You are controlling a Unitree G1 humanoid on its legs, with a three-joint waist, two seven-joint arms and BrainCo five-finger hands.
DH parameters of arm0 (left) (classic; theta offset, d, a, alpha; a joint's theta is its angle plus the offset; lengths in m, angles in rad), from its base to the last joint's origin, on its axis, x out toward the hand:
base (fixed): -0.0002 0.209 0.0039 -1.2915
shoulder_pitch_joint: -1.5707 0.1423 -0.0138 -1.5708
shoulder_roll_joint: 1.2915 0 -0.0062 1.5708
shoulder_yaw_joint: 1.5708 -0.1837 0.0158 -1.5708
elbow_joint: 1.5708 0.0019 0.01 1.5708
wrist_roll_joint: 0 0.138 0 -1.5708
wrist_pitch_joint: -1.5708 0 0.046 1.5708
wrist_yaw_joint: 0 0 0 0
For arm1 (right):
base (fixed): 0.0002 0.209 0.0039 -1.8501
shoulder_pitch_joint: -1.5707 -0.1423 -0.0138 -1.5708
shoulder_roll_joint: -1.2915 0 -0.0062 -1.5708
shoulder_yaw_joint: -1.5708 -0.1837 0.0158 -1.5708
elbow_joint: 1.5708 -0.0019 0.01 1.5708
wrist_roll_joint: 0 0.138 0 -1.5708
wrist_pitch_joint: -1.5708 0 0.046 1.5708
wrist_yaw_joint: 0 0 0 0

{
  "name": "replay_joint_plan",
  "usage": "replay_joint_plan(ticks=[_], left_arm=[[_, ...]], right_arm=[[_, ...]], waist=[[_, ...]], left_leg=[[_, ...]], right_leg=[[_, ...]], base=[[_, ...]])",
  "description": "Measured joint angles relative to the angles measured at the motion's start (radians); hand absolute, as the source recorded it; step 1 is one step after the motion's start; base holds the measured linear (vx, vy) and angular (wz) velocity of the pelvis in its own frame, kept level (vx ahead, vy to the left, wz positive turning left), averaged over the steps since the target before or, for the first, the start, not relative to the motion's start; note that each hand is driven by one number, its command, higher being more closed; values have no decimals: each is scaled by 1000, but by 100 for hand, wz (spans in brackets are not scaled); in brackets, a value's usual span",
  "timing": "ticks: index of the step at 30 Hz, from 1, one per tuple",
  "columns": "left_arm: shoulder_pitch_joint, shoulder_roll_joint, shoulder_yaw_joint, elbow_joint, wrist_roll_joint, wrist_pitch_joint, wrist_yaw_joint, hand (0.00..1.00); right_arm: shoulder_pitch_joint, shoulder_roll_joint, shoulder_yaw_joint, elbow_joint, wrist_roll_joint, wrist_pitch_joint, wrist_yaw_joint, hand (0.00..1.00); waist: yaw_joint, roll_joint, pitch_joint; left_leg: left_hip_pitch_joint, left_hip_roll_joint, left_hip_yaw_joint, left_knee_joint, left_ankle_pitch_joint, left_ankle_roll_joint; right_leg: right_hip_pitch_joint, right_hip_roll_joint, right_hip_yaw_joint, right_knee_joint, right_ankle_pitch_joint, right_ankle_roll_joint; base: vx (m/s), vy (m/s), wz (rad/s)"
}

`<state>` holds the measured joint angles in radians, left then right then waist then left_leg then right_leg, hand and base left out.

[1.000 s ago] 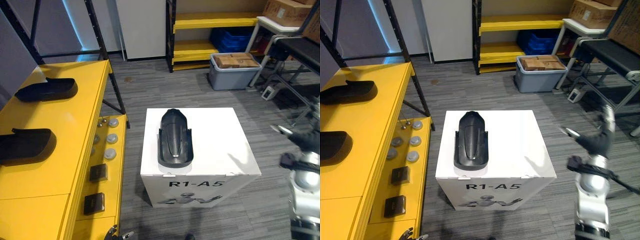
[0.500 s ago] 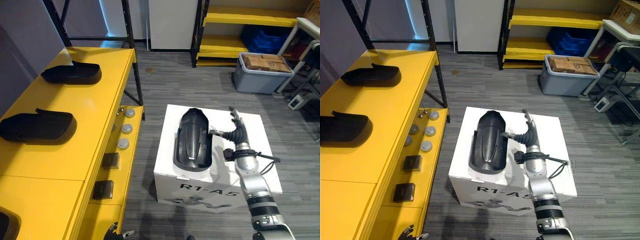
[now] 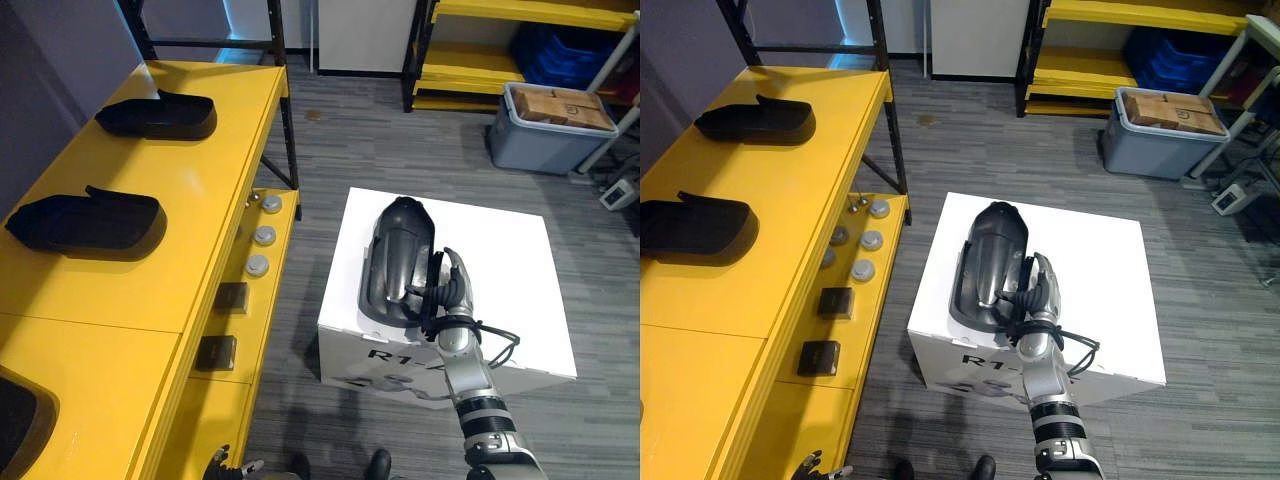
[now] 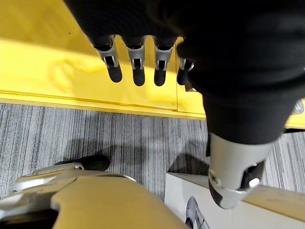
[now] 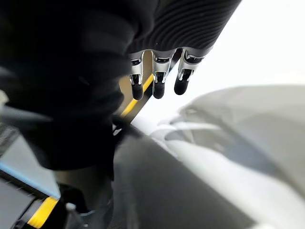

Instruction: Walk over and take plastic housings, then place them on the shelf

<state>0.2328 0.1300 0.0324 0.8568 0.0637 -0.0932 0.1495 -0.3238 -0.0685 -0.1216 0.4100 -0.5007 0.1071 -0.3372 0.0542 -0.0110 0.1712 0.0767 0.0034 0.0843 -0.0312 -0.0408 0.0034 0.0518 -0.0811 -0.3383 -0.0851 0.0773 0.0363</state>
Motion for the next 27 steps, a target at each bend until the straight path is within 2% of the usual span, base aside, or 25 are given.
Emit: replay_joint_plan(ticks=[2,7,10,11,16,22,27], left_arm=[[0,0,0,-8,0,1,1,0],[-1,0,-4,-21,-2,1,13,0],[-1,2,-11,-21,-3,1,20,0],[-1,2,-11,-21,-3,2,21,0],[-1,6,-19,-21,-4,7,20,0],[-1,7,-19,-21,-4,9,18,0],[-1,14,-19,-22,-4,9,11,0]], right_arm=[[0,2,-3,0,0,3,-5,0],[-2,30,-59,3,3,20,-102,0],[-4,36,-77,4,27,27,-133,0],[-5,36,-76,4,42,27,-134,100],[-57,25,-99,46,41,40,-123,100],[-88,-25,-108,79,14,47,-51,100],[-88,-29,-107,85,14,46,-8,100]], waist=[[0,-1,10],[13,-2,19],[13,-2,20],[13,-2,21],[11,-2,23],[10,-3,23],[8,-15,30]], left_leg=[[0,-1,0,0,0,0],[0,-2,-1,0,0,0],[-1,-2,-2,0,0,0],[0,-2,-1,-1,0,0],[1,-2,0,-3,0,0],[15,-1,3,-24,3,1],[17,-1,2,-25,4,1]], right_leg=[[0,-1,0,0,0,0],[0,-2,-1,0,0,0],[0,-2,-1,0,0,0],[0,-2,-1,0,0,0],[0,-1,0,0,0,0],[3,1,3,-1,0,0],[5,0,2,-1,0,0]], base=[[0,0,0],[0,0,0],[0,0,0],[0,0,0],[0,0,0],[0,0,0],[0,0,0]])
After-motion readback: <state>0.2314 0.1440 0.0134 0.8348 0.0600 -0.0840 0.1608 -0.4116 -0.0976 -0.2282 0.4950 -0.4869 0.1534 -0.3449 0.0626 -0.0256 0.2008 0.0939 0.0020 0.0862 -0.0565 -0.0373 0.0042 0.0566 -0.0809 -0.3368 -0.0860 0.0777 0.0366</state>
